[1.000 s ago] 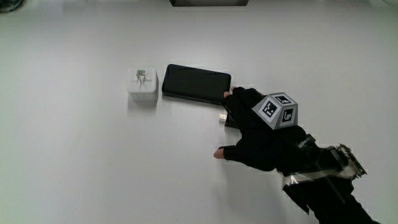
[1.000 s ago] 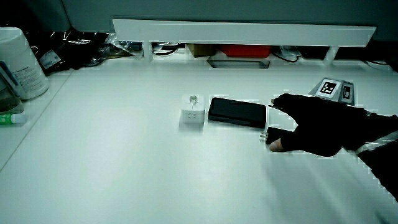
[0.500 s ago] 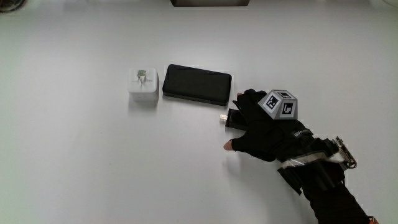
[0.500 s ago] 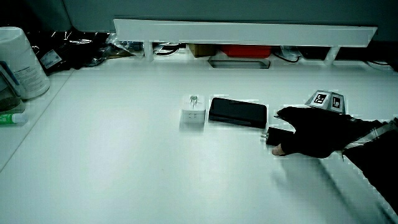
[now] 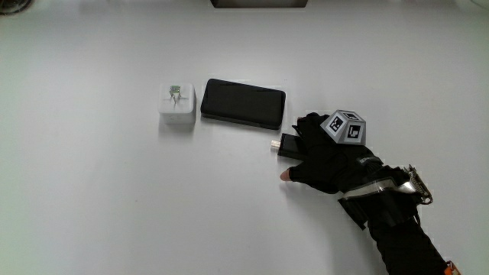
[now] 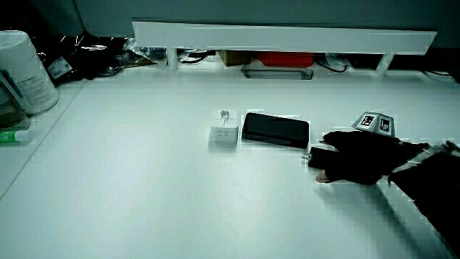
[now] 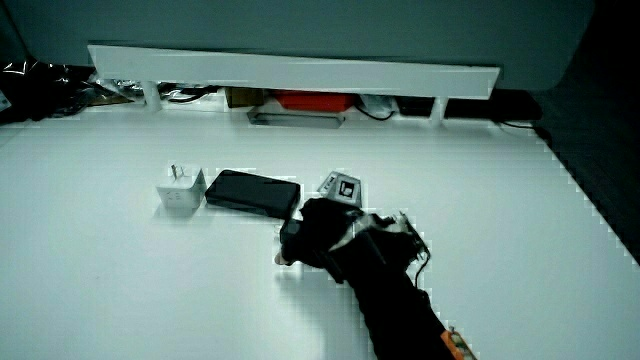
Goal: Pick charger
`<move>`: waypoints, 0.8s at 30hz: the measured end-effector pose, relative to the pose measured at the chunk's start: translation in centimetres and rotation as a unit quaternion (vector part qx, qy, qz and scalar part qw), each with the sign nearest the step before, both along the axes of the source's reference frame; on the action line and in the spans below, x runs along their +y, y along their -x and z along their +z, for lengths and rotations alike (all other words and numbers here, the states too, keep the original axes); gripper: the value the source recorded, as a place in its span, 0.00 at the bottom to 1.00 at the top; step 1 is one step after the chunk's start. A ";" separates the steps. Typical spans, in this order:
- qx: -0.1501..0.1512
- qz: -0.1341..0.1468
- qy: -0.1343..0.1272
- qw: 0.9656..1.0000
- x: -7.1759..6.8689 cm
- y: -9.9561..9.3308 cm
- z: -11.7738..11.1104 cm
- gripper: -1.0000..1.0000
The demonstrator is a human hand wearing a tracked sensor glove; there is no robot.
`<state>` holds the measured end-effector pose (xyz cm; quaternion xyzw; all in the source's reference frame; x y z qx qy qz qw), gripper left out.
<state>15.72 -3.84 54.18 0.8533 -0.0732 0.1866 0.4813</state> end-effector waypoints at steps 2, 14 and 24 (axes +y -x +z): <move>0.001 0.004 -0.004 1.000 0.0 -0.1 0.0 0.50; 0.005 0.008 -0.020 1.000 0.0 0.1 0.0 0.63; 0.011 0.020 -0.071 0.997 -0.1 0.1 -0.3 0.81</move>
